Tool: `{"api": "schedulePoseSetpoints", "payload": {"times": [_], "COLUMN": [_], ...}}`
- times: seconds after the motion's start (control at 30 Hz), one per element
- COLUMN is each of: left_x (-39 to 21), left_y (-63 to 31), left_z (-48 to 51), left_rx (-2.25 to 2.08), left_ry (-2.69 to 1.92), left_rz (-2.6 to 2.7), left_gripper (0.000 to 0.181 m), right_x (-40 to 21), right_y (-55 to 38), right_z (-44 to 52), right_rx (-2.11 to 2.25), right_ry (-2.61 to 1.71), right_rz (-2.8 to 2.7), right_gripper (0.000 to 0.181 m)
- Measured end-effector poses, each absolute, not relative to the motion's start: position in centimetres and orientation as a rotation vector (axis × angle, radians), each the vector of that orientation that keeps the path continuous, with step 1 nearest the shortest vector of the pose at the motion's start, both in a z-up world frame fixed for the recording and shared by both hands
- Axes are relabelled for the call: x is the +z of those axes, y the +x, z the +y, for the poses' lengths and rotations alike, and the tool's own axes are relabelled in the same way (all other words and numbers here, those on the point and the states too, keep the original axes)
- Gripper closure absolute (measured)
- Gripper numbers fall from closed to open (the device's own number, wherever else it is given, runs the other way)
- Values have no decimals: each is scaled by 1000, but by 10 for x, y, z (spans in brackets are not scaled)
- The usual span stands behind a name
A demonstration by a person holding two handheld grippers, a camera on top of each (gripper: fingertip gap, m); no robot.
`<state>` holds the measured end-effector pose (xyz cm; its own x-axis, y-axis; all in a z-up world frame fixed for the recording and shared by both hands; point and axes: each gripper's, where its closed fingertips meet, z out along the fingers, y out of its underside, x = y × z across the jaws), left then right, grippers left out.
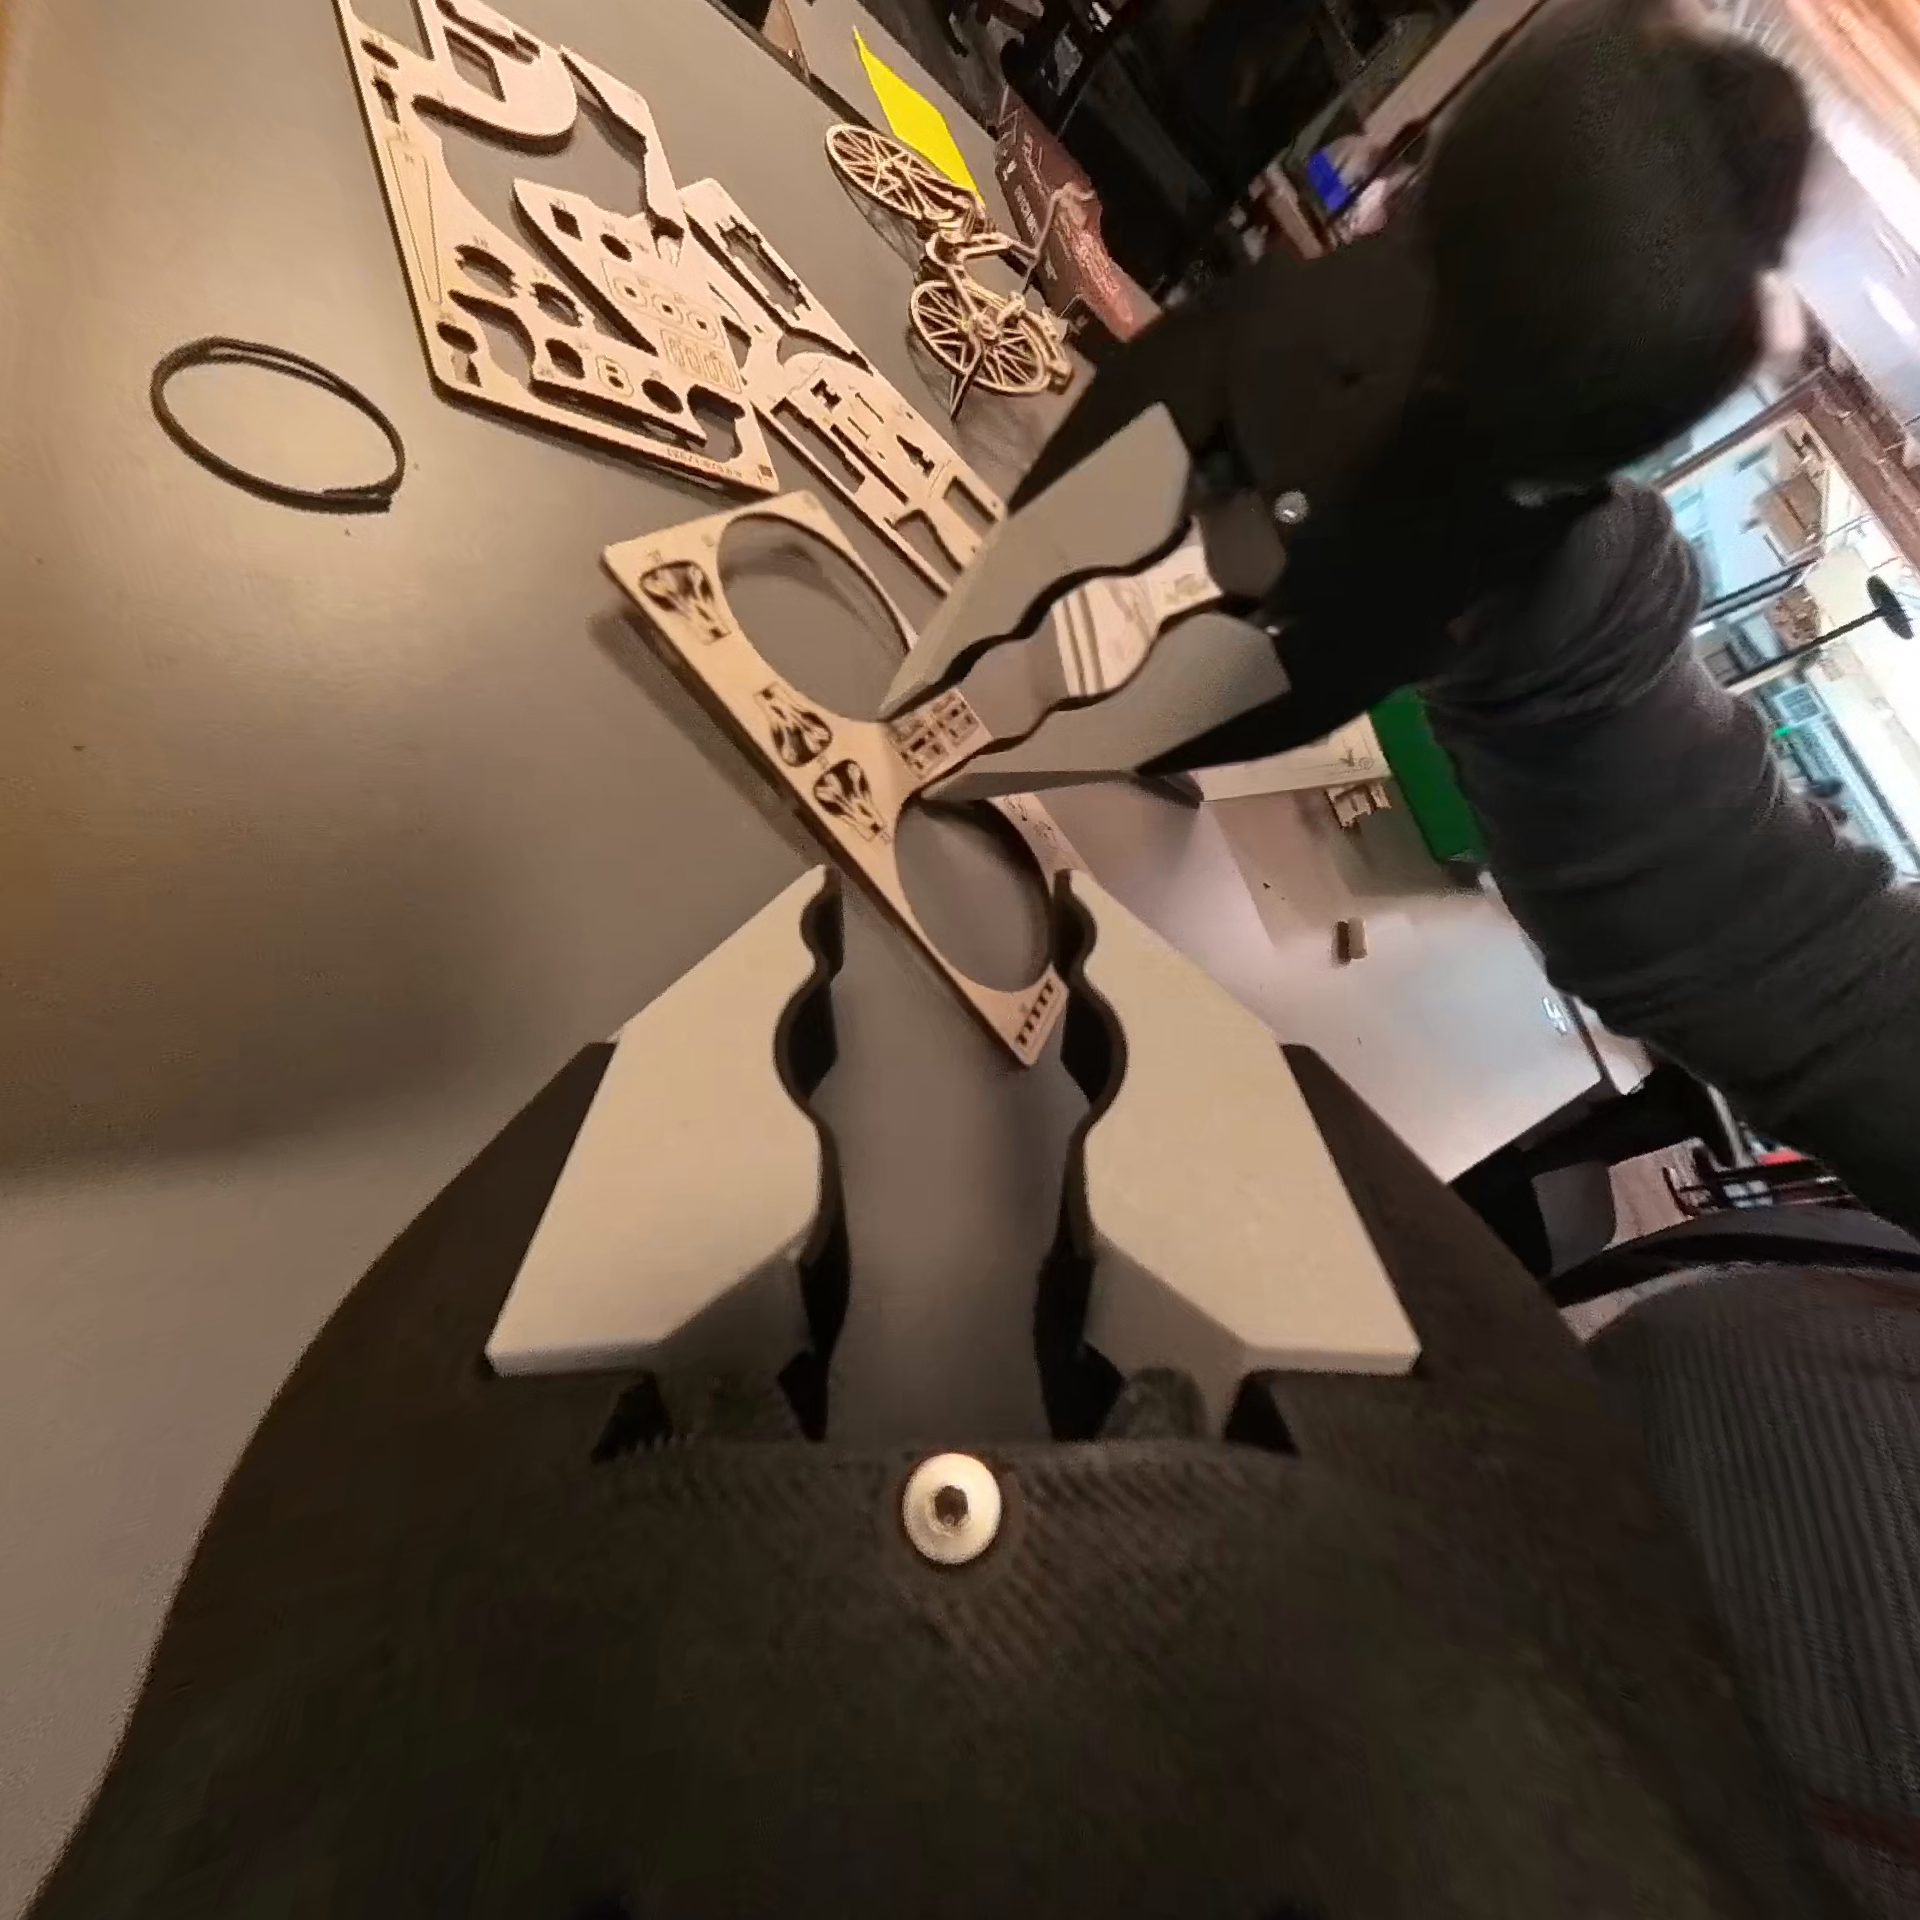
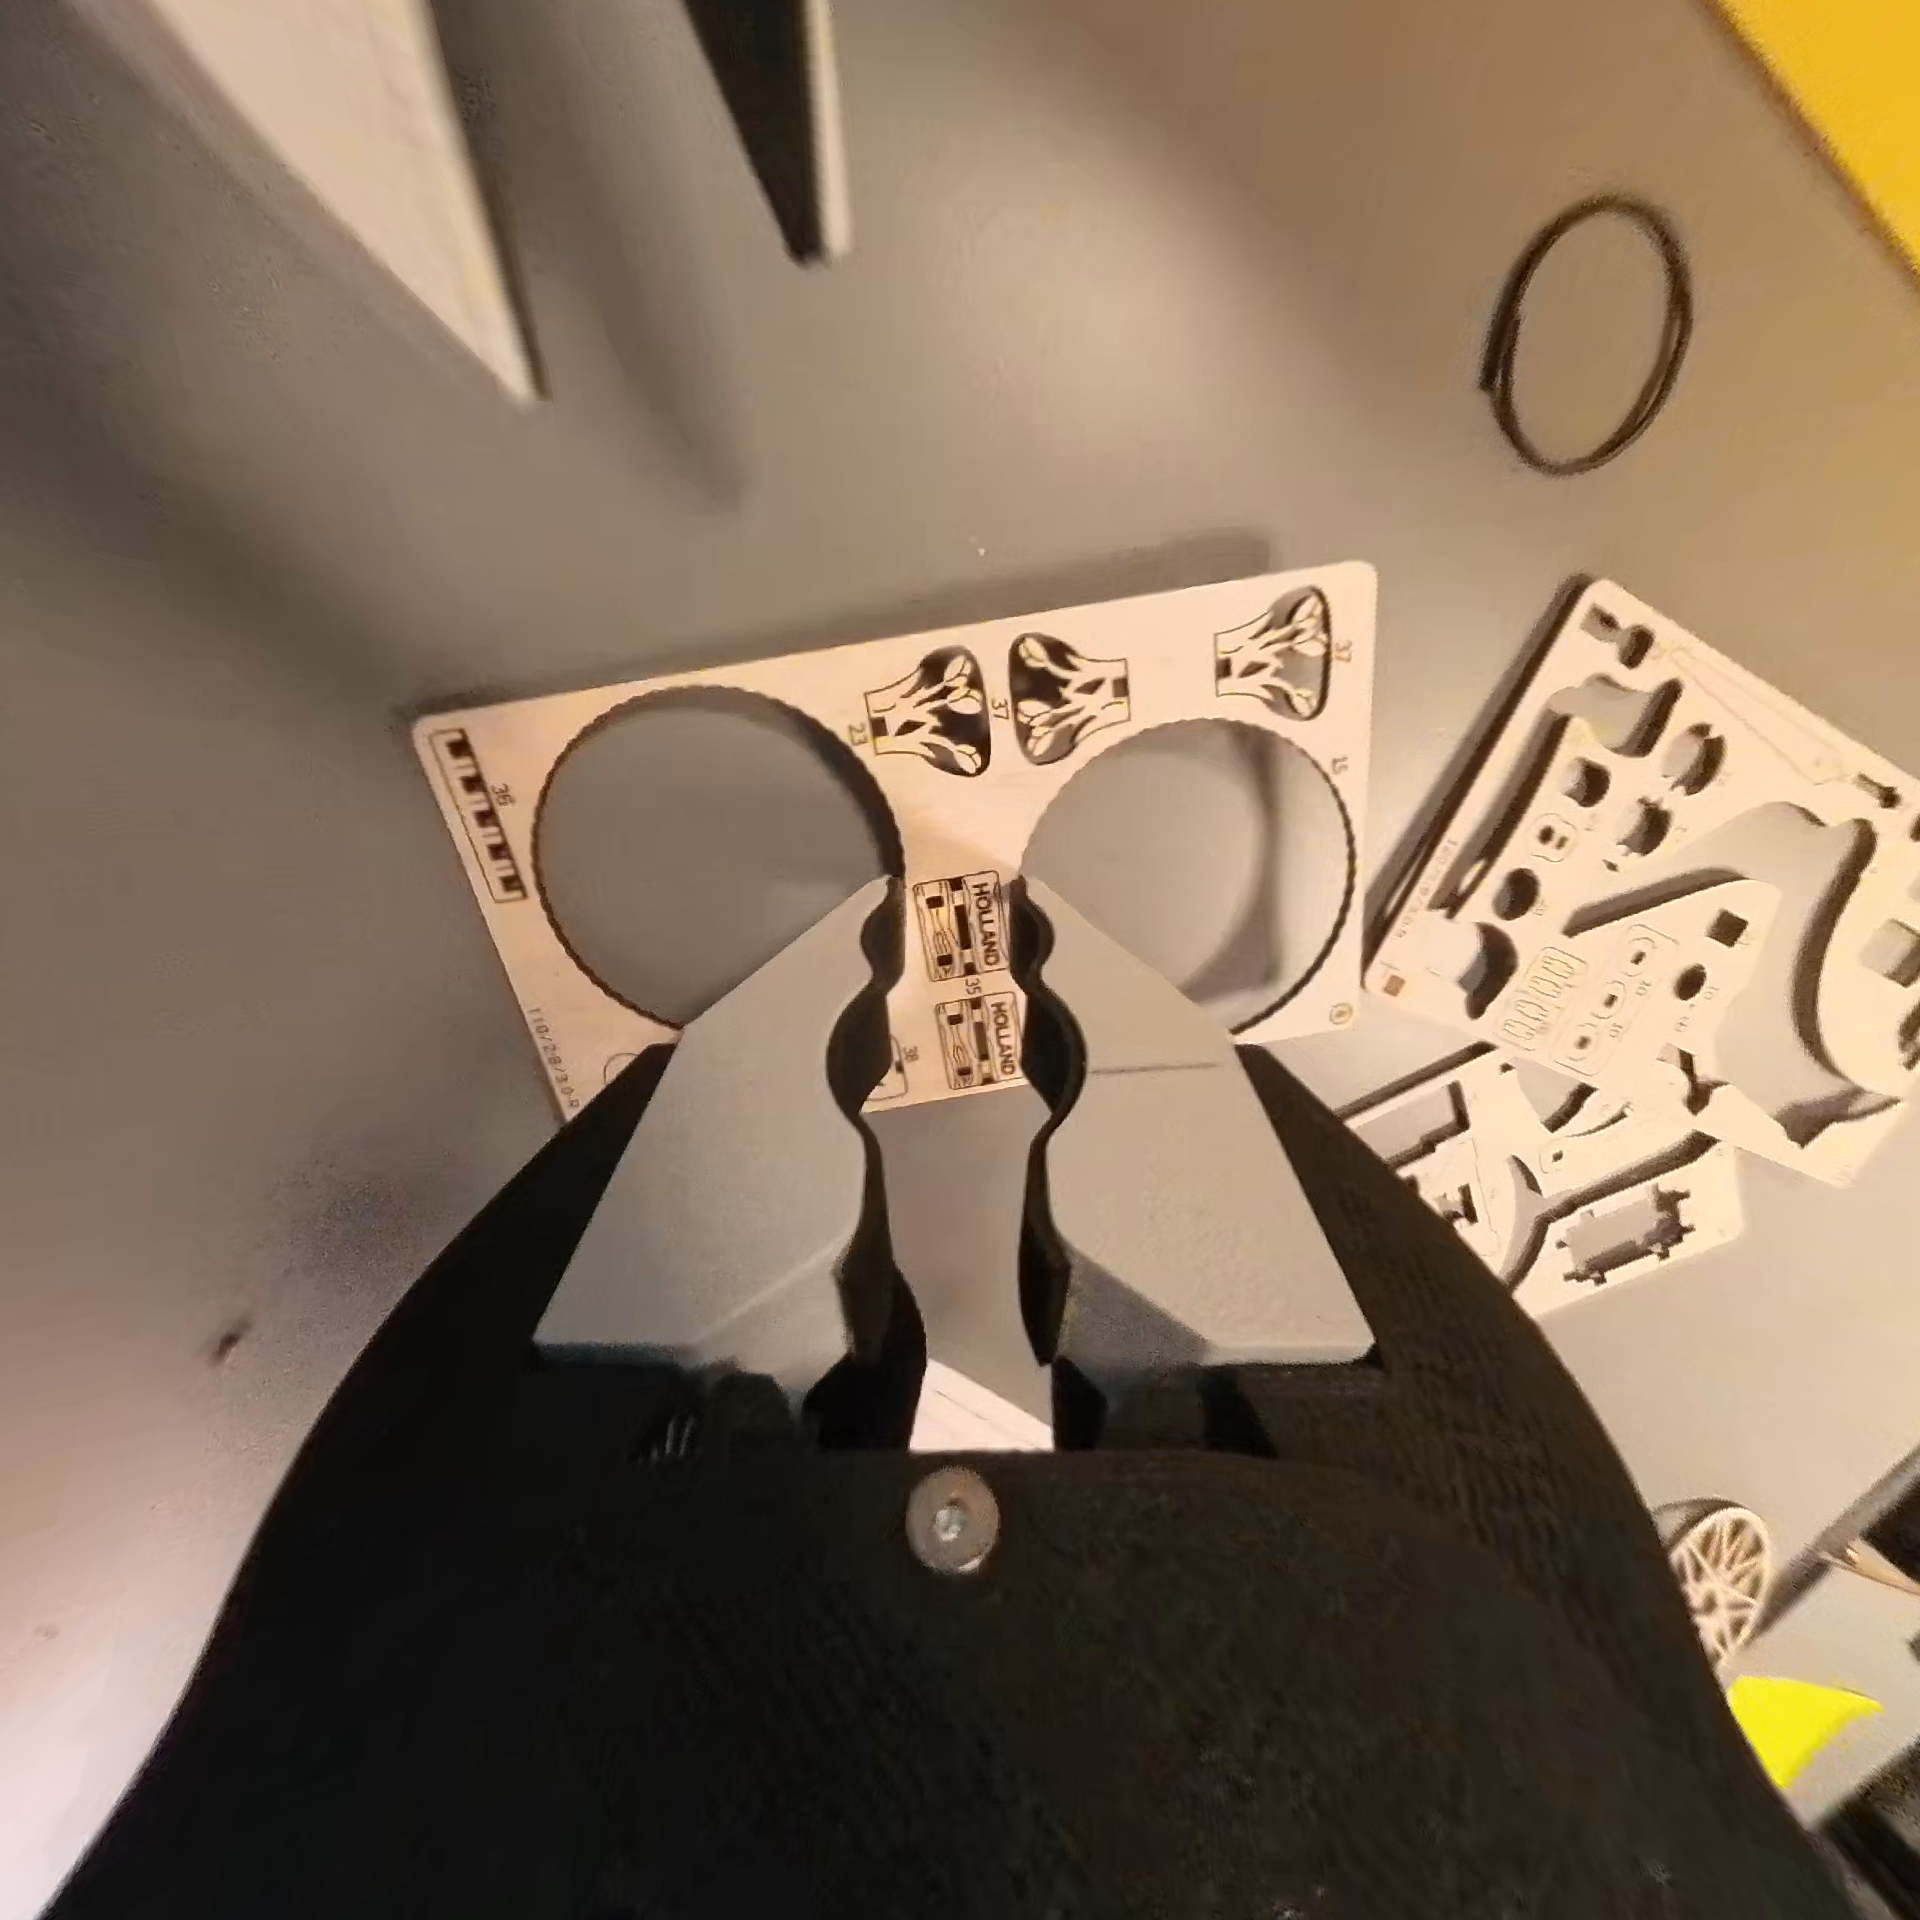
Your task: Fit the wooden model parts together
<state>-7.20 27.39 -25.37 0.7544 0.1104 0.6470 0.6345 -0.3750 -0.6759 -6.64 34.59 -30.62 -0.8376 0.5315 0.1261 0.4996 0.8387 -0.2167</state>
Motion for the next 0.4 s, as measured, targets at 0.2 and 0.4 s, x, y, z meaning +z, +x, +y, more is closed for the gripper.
{"api": "schedulePoseSetpoints", "payload": {"times": [0.2, 0.4], "left_x": [-263, -244], "left_y": [-51, -23], "left_z": [302, 325], "left_rx": [-792, -983], "left_ry": [-1896, -1807], "left_rz": [-583, -430], "left_gripper": [122, 181], "right_x": [-274, -229], "right_y": [-58, -57], "right_z": [338, 338], "right_rx": [384, 474], "right_ry": [-656, -624], "right_rz": [-2624, -2379], "right_gripper": [163, 155]}}
